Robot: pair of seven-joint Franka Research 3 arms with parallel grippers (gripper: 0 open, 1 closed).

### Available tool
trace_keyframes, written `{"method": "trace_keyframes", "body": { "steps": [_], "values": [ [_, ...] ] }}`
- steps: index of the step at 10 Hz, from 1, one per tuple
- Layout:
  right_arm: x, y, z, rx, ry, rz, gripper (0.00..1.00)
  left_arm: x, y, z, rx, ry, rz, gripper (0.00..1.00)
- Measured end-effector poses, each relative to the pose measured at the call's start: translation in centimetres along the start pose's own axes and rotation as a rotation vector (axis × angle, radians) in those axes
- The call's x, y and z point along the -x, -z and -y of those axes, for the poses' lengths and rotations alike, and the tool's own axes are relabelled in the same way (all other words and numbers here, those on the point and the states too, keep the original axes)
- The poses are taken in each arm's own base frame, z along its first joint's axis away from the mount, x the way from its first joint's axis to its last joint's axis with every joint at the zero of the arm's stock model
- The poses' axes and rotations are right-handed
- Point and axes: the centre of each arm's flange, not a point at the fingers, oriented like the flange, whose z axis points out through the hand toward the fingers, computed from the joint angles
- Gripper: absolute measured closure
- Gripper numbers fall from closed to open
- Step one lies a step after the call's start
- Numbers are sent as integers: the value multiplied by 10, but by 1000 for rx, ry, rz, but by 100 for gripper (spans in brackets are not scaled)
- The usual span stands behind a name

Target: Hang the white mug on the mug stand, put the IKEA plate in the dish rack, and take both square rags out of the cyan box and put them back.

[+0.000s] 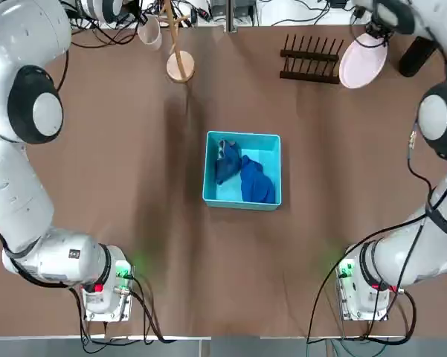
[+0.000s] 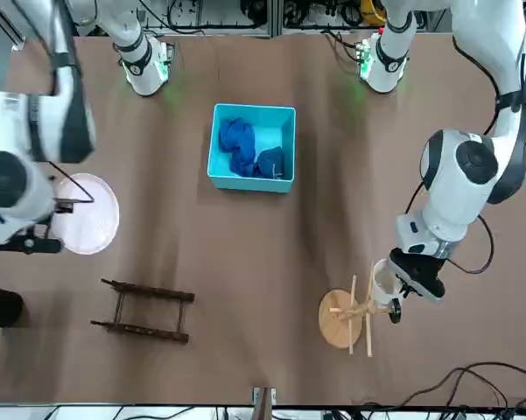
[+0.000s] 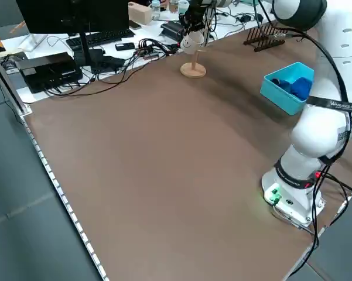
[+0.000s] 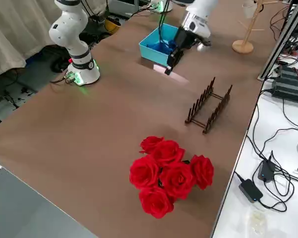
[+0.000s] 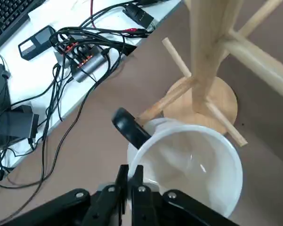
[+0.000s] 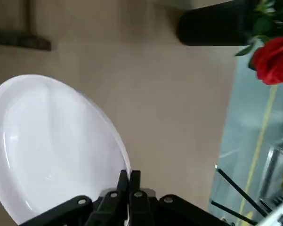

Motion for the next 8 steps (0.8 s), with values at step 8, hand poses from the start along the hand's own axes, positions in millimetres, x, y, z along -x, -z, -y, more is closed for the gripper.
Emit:
{"method": "trace_keyframes", "body": {
  "steps": [8],
  "values": [
    [-49,8,31,235,-270,-98,98,-23,-10,-33,46,-31,-8,67]
  ]
}}
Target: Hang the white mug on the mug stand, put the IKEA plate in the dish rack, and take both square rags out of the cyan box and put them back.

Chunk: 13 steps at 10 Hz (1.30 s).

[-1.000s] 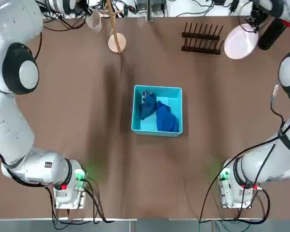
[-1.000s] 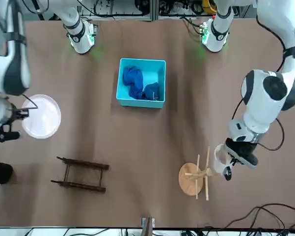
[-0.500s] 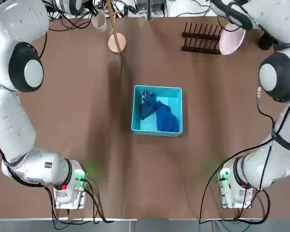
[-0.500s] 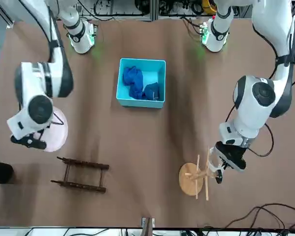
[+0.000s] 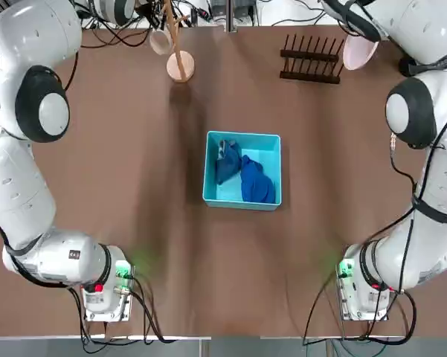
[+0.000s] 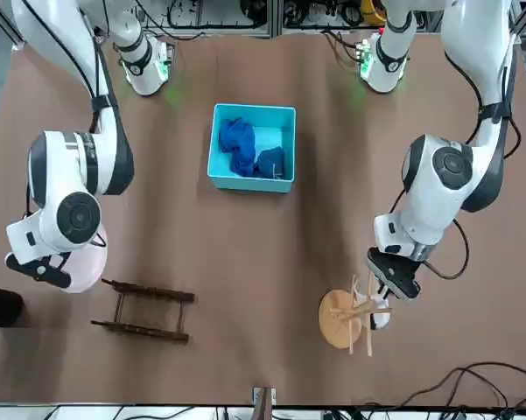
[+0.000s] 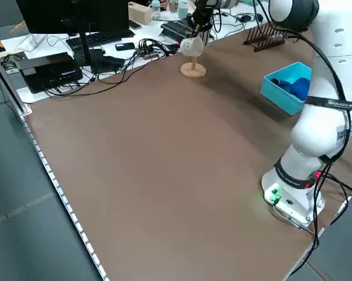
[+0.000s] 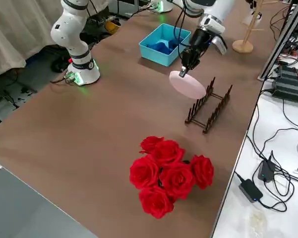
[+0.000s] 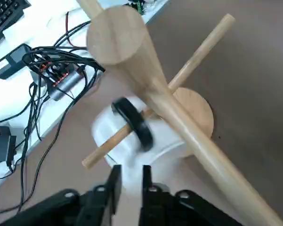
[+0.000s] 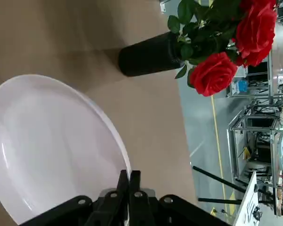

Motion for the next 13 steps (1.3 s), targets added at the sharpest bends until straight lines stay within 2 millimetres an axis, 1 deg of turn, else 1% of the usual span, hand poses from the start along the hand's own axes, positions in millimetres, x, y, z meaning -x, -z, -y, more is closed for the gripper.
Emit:
{"method": "trace_keyframes", "body": {
  "steps": [2,3,4,5,7,9,10,11,12,13],
  "values": [
    [-8,-2,12,29,-28,-32,98,9,-6,-2,36,29,85,35],
    [-11,-3,19,34,-56,-46,98,15,-6,1,51,63,131,22],
    [-15,-2,23,33,-81,-70,98,23,2,6,63,105,185,6],
    [-19,2,25,24,-100,-101,98,31,21,12,70,151,243,0],
    [-25,8,29,-11,-137,-151,98,38,77,19,83,234,273,0],
    [-29,5,38,-18,-147,-176,98,56,127,29,133,334,298,0],
    [-32,2,42,-6,-156,-198,98,63,150,27,167,386,308,1],
    [-34,-2,45,10,-164,-213,98,66,170,16,186,435,324,1],
    [-35,-5,49,17,-171,-218,98,66,187,-3,200,481,333,1],
    [-36,-8,50,20,-179,-219,98,58,197,-32,211,503,336,1]
  ]
}}
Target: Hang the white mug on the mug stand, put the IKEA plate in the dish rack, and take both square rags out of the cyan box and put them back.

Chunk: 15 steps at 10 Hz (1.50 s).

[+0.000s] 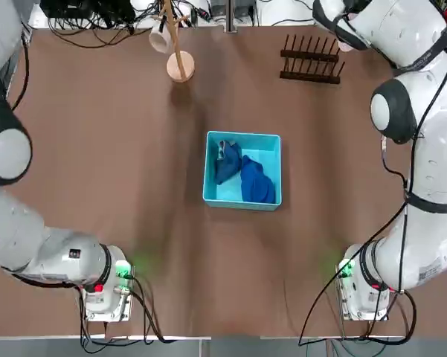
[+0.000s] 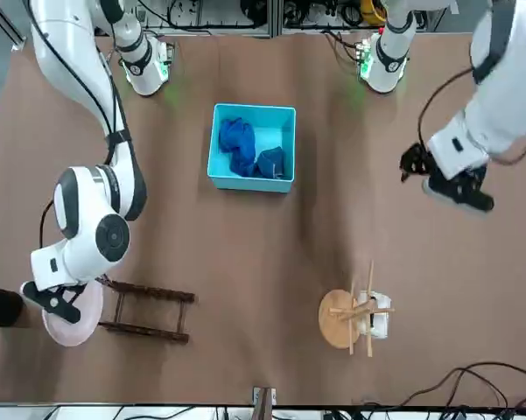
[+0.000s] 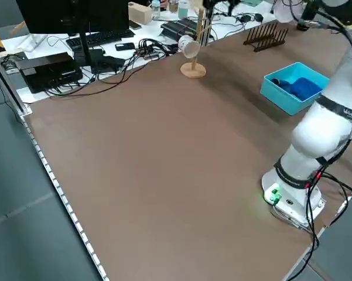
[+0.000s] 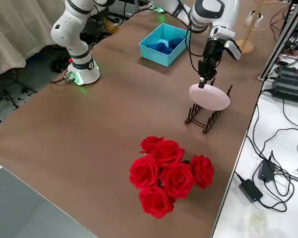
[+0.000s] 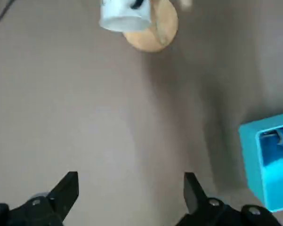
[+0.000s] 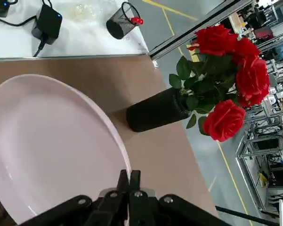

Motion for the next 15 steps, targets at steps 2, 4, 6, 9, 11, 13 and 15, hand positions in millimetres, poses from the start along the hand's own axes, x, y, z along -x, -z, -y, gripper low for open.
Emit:
{"method": "trace_keyframes", "body": {
  "steps": [2,4,6,9,11,13,15],
  "values": [
    [2,-6,7,9,-14,4,98,14,-30,-85,1,-38,59,4],
    [6,-17,19,30,-16,5,98,28,-76,-161,-1,-55,58,8],
    [12,-28,31,45,-22,12,98,47,-126,-223,18,-100,33,7],
    [17,-33,42,58,-35,6,98,61,-217,-296,44,-141,40,5],
    [18,-33,47,68,-32,-5,98,64,-281,-330,22,-151,49,4],
    [14,-27,43,72,-41,-19,98,71,-329,-363,1,-123,69,2],
    [9,-19,36,82,-55,-16,98,73,-361,-379,-13,-68,73,0]
  ]
}}
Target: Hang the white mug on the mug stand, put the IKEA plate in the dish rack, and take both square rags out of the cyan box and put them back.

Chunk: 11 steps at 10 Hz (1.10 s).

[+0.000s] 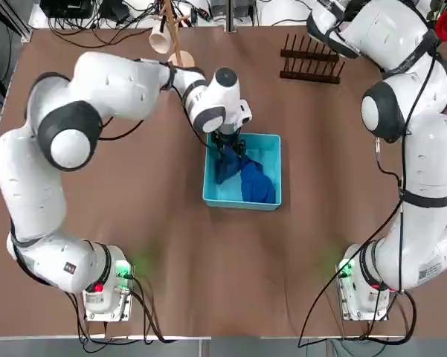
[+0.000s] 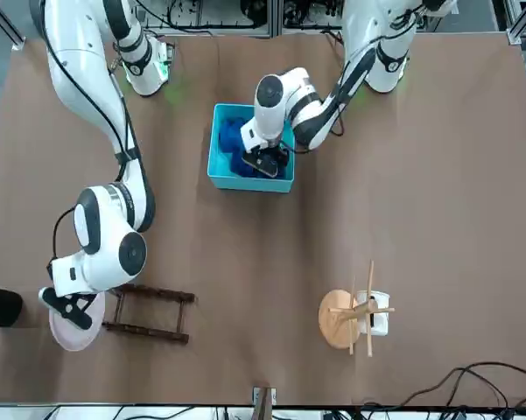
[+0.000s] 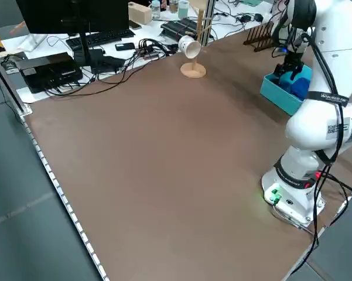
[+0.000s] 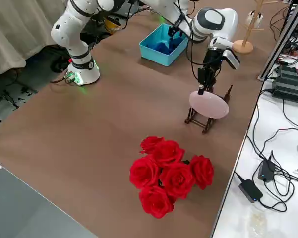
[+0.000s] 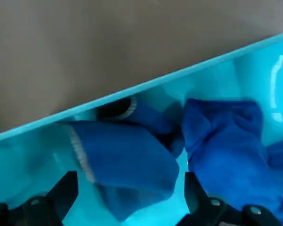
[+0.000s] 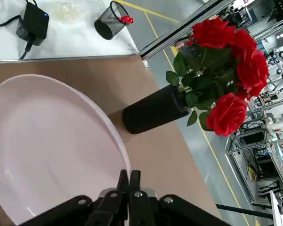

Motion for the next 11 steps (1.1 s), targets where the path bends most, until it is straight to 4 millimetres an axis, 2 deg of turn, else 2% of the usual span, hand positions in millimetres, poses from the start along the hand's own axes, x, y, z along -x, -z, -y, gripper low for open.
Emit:
{"method": "trace_keyframes", "body": {
  "steps": [3,5,7,9,11],
  "values": [
    [4,7,0,19,3,10,98,-8,-39,9,-44,69,9,0],
    [8,10,0,41,6,24,98,-12,-58,0,-100,97,-22,2],
    [13,7,-1,76,11,51,98,-14,-61,-9,-106,114,-35,16],
    [19,8,4,95,7,62,98,-17,-57,-9,-104,133,-42,51],
    [22,16,7,97,5,57,98,-20,-53,-7,-105,138,-46,78]
  ]
}}
